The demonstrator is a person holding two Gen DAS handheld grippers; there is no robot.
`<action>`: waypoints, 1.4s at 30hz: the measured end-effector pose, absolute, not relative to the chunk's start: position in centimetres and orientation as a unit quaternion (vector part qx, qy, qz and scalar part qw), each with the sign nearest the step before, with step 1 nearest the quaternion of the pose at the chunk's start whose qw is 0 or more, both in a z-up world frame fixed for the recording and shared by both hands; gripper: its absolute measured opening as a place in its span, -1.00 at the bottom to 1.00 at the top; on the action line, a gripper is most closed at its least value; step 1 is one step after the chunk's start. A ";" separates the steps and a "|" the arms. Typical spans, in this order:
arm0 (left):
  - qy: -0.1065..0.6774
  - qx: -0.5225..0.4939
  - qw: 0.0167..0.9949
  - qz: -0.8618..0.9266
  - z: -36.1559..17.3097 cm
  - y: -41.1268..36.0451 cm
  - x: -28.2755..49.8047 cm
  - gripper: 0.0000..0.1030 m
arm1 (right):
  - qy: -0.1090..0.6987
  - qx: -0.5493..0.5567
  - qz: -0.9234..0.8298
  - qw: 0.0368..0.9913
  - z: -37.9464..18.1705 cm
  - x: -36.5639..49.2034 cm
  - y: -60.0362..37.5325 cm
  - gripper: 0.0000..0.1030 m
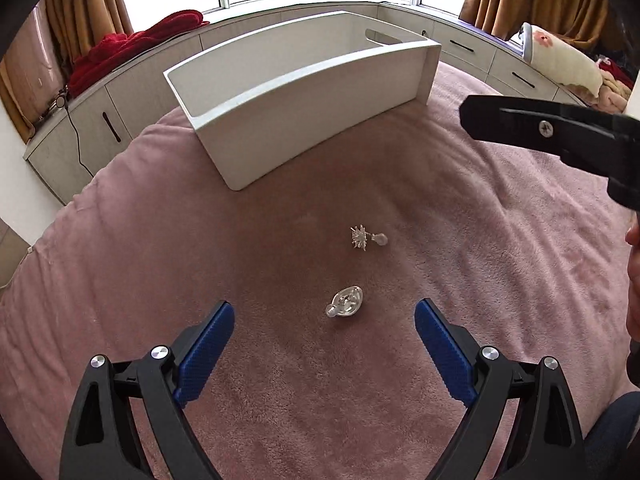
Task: Organize jewelry
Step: 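Move both open grippers back over the silver pieces on the bed, then grasp the silver oval charm with the left gripper while the right grasps the spiky silver pendant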
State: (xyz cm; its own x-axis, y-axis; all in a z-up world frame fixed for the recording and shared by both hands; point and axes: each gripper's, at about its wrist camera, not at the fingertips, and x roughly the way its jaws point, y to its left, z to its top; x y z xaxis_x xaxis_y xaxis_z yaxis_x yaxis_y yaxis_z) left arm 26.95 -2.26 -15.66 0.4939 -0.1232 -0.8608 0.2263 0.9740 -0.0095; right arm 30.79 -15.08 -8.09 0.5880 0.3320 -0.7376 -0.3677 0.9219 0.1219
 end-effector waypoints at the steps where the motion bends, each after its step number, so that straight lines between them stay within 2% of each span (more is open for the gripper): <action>1: 0.495 0.051 0.861 -0.105 -16.1 -2.3 27.1 0.80 | 0.413 -0.027 0.198 0.888 -8.6 31.0 -14.7 0.53; 6: 0.498 0.035 0.858 -0.123 -17.7 -2.3 27.7 0.80 | 0.442 -0.040 0.212 0.871 -11.1 32.2 -12.9 0.44; 8: 0.503 0.033 0.855 -0.121 -18.5 -2.3 28.1 0.80 | 0.457 -0.036 0.225 0.860 -12.3 32.7 -12.3 0.34; 13: 0.511 0.012 0.850 -0.127 -19.9 -1.7 28.7 0.74 | 0.480 -0.045 0.221 0.848 -14.8 33.1 -10.9 0.30; 15: 0.515 0.013 0.847 -0.128 -20.5 -1.7 28.8 0.45 | 0.483 -0.049 0.216 0.847 -15.5 33.1 -10.5 0.29; 20: 0.515 0.019 0.847 -0.130 -21.2 -1.5 28.8 0.27 | 0.485 -0.060 0.203 0.848 -16.4 33.2 -9.8 0.26; 21: 0.514 0.021 0.848 -0.131 -21.2 -1.5 28.8 0.17 | 0.486 -0.062 0.202 0.848 -16.5 33.3 -9.6 0.23; 25: 0.514 0.015 0.846 -0.142 -21.2 -1.0 28.9 -0.17 | 0.499 -0.070 0.196 0.841 -17.6 33.9 -9.0 -0.06; 30: 0.518 0.012 0.843 -0.142 -21.5 -0.7 28.8 -0.51 | 0.514 -0.071 0.196 0.832 -19.0 34.0 -8.5 -0.23; 37: 0.521 -0.001 0.842 -0.143 -21.9 -0.2 28.7 -0.52 | 0.515 -0.077 0.193 0.831 -19.6 33.0 -8.3 -0.50; 42: 0.518 -0.007 0.843 -0.145 -21.8 0.0 28.5 -0.52 | 0.509 -0.068 0.190 0.837 -19.1 32.1 -8.8 -0.53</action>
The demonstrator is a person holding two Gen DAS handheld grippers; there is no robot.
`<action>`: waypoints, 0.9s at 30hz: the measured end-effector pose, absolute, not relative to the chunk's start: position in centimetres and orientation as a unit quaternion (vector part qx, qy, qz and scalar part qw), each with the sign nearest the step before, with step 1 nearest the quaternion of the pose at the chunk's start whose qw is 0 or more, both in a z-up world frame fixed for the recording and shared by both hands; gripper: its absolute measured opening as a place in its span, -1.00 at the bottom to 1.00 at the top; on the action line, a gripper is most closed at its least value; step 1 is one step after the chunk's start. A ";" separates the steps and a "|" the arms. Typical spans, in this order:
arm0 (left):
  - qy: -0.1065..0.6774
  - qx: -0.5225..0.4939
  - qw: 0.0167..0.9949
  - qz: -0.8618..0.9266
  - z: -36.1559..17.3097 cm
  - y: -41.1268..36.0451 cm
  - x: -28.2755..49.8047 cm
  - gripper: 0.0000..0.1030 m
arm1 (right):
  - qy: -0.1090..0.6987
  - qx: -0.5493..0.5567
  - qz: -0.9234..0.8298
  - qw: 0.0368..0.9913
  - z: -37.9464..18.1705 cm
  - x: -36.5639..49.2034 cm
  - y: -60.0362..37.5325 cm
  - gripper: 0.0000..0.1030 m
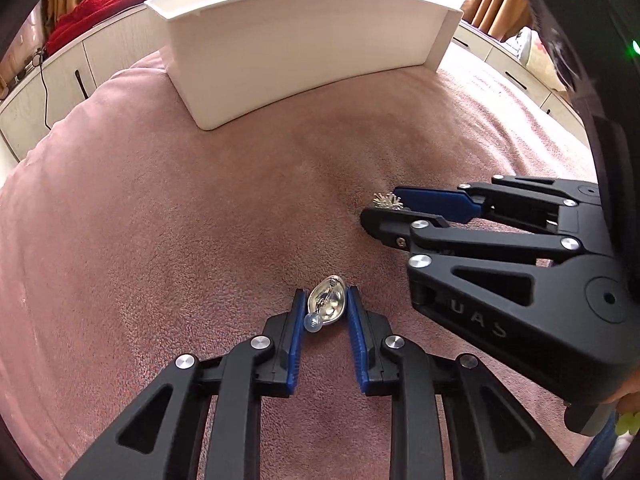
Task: Organize jewelry
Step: 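Grasp the silver oval charm with the left gripper while the right grasps the spiky silver pendant, then carry both silver pieces over the white box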
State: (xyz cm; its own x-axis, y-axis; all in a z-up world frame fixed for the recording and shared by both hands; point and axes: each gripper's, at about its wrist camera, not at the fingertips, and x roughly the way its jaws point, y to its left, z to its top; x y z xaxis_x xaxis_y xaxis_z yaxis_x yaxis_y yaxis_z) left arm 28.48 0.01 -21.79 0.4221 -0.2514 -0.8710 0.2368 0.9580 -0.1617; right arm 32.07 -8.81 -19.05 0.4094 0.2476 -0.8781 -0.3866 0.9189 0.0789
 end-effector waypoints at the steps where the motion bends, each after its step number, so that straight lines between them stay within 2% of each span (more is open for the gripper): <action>1: 0.516 -0.009 0.844 -0.147 -21.7 0.1 28.4 -0.52 | 0.508 -0.066 0.190 0.838 -18.8 31.9 -8.9 -0.53; 15: 0.510 -0.020 0.847 -0.146 -19.9 1.0 27.5 -0.53 | 0.469 -0.067 0.202 0.857 -14.0 30.3 -10.5 -0.53; 27: 0.455 -0.040 0.876 -0.154 -13.3 3.0 25.8 -0.53 | 0.419 -0.076 0.198 0.883 -8.5 30.4 -10.9 -0.53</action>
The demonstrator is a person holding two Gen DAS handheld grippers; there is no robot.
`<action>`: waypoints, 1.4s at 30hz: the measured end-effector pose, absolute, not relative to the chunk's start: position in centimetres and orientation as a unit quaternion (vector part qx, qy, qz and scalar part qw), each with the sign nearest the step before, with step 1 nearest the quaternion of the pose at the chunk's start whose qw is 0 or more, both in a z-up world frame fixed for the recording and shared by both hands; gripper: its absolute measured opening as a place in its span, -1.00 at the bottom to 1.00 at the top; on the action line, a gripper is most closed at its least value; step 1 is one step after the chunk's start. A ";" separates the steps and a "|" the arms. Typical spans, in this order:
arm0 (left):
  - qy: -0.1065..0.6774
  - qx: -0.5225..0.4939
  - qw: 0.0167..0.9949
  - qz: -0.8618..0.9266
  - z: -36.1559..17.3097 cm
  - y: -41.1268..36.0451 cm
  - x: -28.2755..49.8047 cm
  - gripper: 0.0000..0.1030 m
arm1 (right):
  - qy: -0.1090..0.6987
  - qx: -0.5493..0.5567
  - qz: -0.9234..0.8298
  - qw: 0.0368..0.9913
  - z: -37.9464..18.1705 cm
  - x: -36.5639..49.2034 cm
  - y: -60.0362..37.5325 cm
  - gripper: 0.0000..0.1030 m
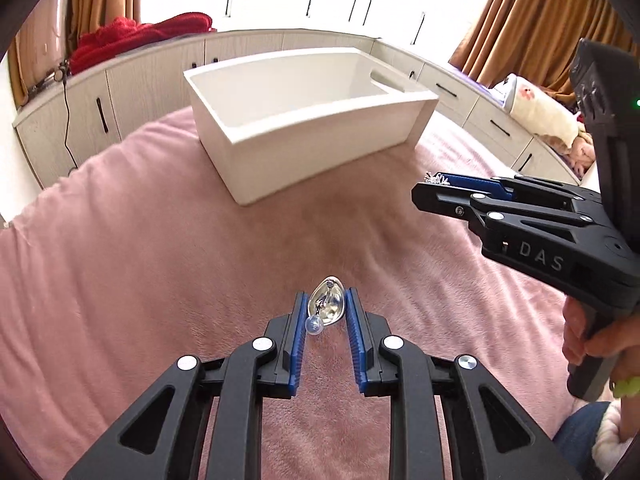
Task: Organize jewelry
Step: 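Carry both silver pieces over the white box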
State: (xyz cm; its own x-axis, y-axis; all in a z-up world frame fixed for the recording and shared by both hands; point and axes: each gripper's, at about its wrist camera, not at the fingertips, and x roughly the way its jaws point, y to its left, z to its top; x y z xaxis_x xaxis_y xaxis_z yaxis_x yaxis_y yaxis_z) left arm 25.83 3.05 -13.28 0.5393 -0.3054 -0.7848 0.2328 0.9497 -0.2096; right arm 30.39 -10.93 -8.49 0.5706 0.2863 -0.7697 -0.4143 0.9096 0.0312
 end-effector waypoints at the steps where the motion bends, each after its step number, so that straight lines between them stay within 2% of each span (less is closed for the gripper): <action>1: 0.453 -0.036 0.878 -0.153 -12.9 2.9 25.8 -0.53 | 0.414 -0.078 0.198 0.885 -8.0 30.3 -11.1 -0.53; 12: 0.411 -0.001 0.899 -0.147 -5.5 3.7 25.4 -0.53 | 0.353 -0.082 0.196 0.911 -1.6 30.2 -12.7 -0.53; 25: 0.329 0.037 0.935 -0.130 4.4 2.7 33.1 -0.53 | 0.284 -0.090 0.182 0.937 6.2 34.0 -12.8 -0.53; 34: 0.360 0.029 0.926 -0.106 4.4 3.1 41.7 -0.52 | 0.302 -0.088 0.178 0.932 6.4 40.4 -12.0 -0.53; 42: 0.400 0.022 0.913 -0.081 0.7 3.2 46.6 -0.56 | 0.360 -0.095 0.159 0.914 2.0 46.9 -10.8 -0.53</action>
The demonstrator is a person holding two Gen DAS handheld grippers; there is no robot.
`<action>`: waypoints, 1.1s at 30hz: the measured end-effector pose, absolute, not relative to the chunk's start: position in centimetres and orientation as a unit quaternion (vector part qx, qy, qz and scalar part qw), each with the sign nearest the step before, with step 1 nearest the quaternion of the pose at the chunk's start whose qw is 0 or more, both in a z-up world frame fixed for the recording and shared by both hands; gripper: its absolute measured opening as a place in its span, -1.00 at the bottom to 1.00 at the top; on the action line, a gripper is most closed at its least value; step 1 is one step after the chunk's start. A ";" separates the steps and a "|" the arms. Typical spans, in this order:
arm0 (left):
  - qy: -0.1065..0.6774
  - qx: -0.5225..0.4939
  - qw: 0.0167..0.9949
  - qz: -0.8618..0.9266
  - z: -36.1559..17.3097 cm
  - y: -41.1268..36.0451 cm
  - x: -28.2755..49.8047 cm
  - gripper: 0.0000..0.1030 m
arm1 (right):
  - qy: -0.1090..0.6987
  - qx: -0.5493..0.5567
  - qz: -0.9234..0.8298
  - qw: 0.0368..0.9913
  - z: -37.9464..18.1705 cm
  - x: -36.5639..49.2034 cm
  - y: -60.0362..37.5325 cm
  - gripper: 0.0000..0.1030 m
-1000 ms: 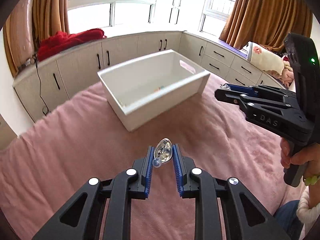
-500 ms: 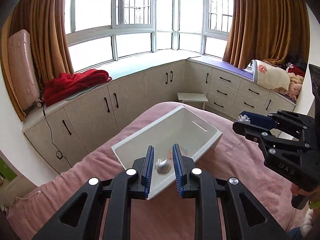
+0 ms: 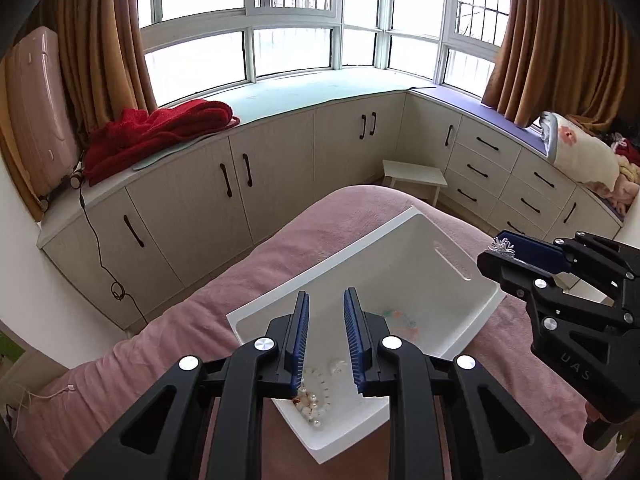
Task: Organize jewelry
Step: 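Carry both silver pieces over the white box, then open both grippers to drop the silver pieces into the box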
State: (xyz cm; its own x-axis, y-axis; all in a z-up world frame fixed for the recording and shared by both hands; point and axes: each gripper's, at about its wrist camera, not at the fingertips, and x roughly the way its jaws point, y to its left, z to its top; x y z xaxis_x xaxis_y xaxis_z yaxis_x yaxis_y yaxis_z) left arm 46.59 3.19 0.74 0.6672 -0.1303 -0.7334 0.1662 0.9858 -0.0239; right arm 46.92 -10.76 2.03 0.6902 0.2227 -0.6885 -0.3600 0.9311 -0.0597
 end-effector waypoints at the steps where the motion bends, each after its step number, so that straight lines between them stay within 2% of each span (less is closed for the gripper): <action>1: 0.404 0.023 0.911 -0.077 0.4 3.1 46.8 -0.56 | 0.366 -0.094 0.156 0.912 1.4 47.4 -10.6 -0.53; 15: 0.426 0.029 0.902 -0.058 -3.6 2.3 47.5 -0.56 | 0.406 -0.090 0.140 0.898 -2.8 48.9 -9.8 -0.49; 19: 0.430 0.027 0.901 -0.054 -3.9 2.2 47.7 -0.53 | 0.405 -0.097 0.136 0.899 -3.1 48.8 -9.7 -0.30; 20: 0.430 0.026 0.901 -0.053 -3.9 2.2 47.6 -0.47 | 0.405 -0.096 0.134 0.899 -3.1 48.8 -9.7 -0.16; 21: 0.430 0.025 0.901 -0.050 -4.0 2.3 47.6 -0.38 | 0.403 -0.096 0.134 0.900 -3.1 48.8 -9.7 -0.11; 26: 0.434 0.016 0.900 -0.042 -4.3 2.7 47.6 -0.23 | 0.398 -0.107 0.133 0.901 -2.9 48.6 -9.5 -0.03; 30: 0.428 0.015 0.903 -0.034 -3.9 3.1 47.4 -0.03 | 0.388 -0.117 0.130 0.905 -2.2 48.1 -9.7 0.04; 33: 0.419 0.013 0.907 -0.025 -3.3 3.5 47.0 0.18 | 0.379 -0.122 0.123 0.909 -1.7 47.6 -9.8 0.29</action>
State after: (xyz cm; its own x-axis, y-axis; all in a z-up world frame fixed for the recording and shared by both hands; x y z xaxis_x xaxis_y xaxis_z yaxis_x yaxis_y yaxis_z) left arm 46.99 3.53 -3.34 0.6471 -0.0343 -0.7617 0.0563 0.9984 0.0029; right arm 47.63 -9.78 -1.69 0.6823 0.1311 -0.7192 -0.3165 0.9398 -0.1290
